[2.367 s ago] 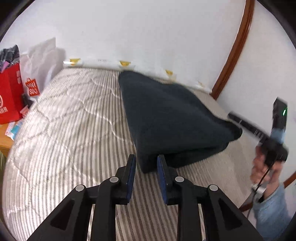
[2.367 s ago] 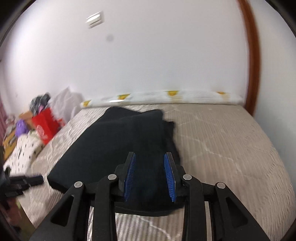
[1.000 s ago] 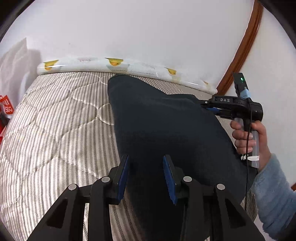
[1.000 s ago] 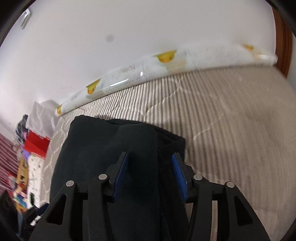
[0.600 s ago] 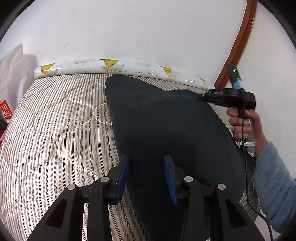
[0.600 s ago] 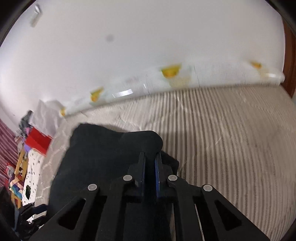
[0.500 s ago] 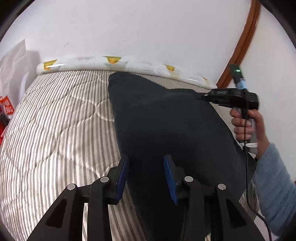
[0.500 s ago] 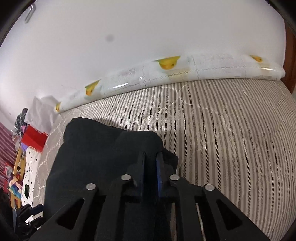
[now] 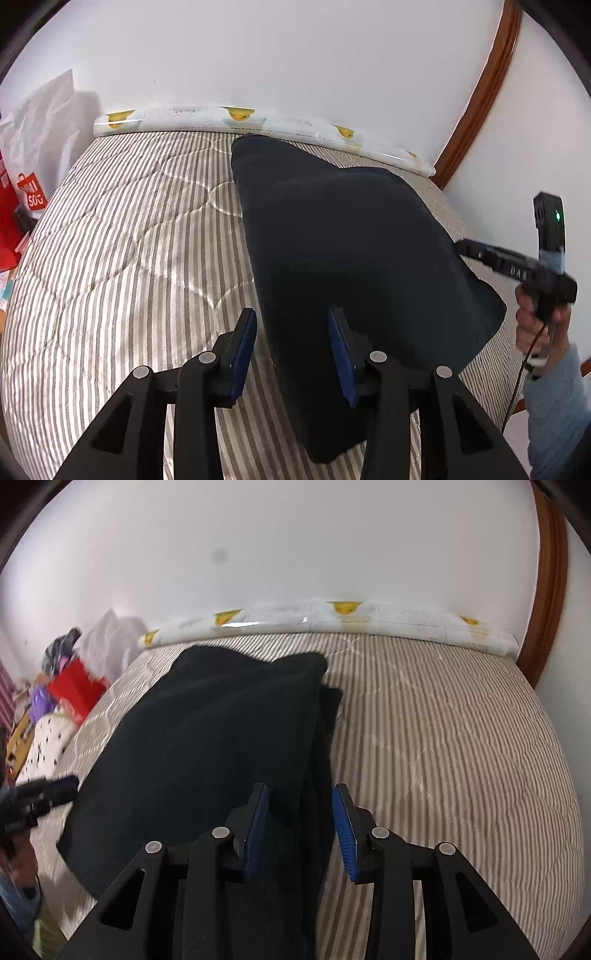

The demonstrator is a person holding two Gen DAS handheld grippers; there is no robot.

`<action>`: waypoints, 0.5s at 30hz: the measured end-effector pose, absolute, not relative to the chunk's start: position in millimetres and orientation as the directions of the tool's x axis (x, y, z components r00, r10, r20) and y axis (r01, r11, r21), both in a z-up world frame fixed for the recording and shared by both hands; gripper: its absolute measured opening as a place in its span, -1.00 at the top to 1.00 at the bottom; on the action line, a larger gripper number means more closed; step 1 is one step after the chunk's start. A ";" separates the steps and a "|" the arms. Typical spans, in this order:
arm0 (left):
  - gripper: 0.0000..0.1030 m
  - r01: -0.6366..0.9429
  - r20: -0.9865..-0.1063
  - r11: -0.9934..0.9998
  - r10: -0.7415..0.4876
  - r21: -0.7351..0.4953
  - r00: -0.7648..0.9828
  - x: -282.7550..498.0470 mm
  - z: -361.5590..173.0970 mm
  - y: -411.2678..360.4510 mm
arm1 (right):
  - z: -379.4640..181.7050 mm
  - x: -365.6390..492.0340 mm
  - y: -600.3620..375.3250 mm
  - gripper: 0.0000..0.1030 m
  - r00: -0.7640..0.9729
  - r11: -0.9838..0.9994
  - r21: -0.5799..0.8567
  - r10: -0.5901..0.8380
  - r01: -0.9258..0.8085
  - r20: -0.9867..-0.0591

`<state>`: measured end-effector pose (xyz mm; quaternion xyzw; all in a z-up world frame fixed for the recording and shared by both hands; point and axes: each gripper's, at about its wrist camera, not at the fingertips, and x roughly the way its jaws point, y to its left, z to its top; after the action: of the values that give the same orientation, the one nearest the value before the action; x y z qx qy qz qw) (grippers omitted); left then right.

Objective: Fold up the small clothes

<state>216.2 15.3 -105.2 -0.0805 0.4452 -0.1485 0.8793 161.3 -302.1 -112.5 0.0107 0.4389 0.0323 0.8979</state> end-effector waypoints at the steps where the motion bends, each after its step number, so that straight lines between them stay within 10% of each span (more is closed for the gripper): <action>1: 0.27 0.186 -0.759 0.943 -0.333 -0.277 0.559 214.7 -105.3 15.7 | -115.4 159.8 -301.2 0.31 0.607 0.997 0.048 0.071 -0.053 -0.791; 5: 0.27 0.172 -0.764 0.943 -0.332 -0.286 0.554 211.2 -105.6 17.0 | -124.2 159.0 -301.0 0.39 0.592 0.997 0.060 0.076 -0.046 -0.803; 9: 0.26 0.165 -0.767 0.945 -0.325 -0.281 0.553 209.1 -106.3 18.4 | -120.5 154.0 -292.9 0.89 0.613 0.998 0.010 0.051 -0.069 -0.789; 15: 0.25 0.158 -0.773 0.946 -0.323 -0.284 0.546 206.1 -108.9 18.0 | -101.9 140.0 -301.0 0.92 0.676 0.997 0.011 0.061 -0.078 -0.735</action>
<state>206.1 18.0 -108.9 -0.0904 0.4562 -0.1375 0.8745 140.0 -301.0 -101.9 -0.0104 0.4010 0.0378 0.9152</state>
